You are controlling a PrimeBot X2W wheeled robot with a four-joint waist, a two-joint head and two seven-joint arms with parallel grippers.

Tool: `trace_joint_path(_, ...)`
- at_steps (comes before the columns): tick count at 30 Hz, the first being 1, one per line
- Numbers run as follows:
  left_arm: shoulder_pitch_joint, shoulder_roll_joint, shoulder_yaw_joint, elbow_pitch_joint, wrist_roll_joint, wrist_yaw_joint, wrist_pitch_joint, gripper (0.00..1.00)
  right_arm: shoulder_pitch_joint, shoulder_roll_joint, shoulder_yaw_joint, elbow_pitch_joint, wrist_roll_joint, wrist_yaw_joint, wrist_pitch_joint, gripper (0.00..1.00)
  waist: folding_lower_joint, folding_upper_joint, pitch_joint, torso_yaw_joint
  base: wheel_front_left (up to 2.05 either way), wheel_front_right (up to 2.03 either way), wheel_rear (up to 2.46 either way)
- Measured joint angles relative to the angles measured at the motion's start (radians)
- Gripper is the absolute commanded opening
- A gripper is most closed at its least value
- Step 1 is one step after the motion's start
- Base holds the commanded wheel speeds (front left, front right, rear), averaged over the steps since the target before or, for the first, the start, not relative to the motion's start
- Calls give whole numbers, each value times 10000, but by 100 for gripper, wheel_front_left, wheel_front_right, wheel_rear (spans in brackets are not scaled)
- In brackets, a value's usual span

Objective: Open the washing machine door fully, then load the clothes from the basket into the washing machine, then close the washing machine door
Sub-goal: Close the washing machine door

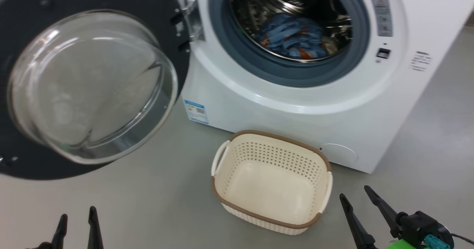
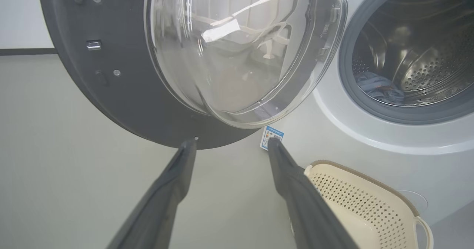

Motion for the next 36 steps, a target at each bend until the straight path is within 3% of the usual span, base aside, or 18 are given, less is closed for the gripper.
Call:
trace_joint_path(11,26,-10,-104,-2,-105,0,0,100,0,-2,182,48,0,0,0,100,0,0,-30,948,0,0,0)
trace_joint_path(22,26,-21,-90,-169,-602,0,0,98,-117,-90,280,88,174,0,0,100,0,0,55,1012,0,0,0)
trace_joint_path(24,14,-31,54,-337,-715,0,0,47,-127,-84,257,88,174,0,0,100,0,0,38,999,0,0,0)
trace_joint_path(25,0,-35,174,-464,-723,0,0,29,-125,-79,226,82,174,0,0,100,1,0,33,991,0,0,0)
trace_joint_path(26,-41,-35,326,-608,-736,0,0,0,-122,-67,190,69,174,0,0,100,1,0,31,979,0,0,0)
trace_joint_path(30,-569,316,917,-1235,-1110,0,0,0,-93,-35,23,12,173,0,0,100,1,0,98,849,0,0,0)
trace_joint_path(36,-2148,1630,1835,-1737,-2234,0,-2,0,-93,-38,-88,-75,157,0,0,100,1,0,363,573,0,0,0)
